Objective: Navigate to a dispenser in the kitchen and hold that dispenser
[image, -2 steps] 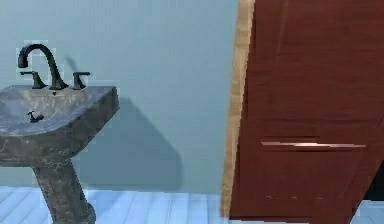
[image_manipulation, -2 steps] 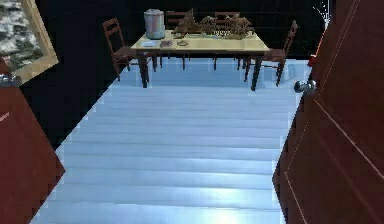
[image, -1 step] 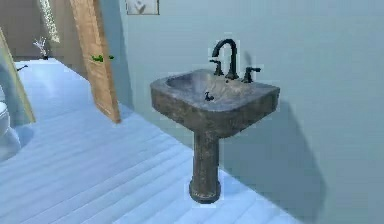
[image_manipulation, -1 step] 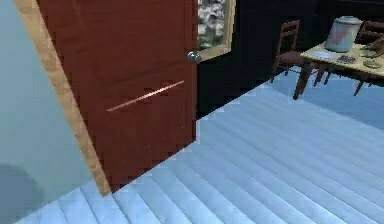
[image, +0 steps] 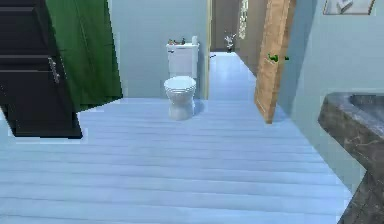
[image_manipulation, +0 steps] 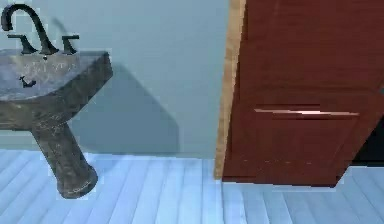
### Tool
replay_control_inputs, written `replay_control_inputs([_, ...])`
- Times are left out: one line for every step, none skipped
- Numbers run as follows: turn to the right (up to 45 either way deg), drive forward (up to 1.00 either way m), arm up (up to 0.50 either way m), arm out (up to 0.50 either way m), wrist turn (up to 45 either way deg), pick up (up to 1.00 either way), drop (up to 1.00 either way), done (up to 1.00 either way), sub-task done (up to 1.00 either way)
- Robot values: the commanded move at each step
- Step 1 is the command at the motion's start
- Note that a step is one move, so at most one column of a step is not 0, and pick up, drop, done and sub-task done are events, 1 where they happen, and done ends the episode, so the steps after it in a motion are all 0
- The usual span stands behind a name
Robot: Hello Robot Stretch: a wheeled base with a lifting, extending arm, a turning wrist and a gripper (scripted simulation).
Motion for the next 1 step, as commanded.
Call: replay_control_inputs([-45.0, 0.00, 0.00, 0.00, 0.0, 0.00, 0.00, 0.00, 0.00])
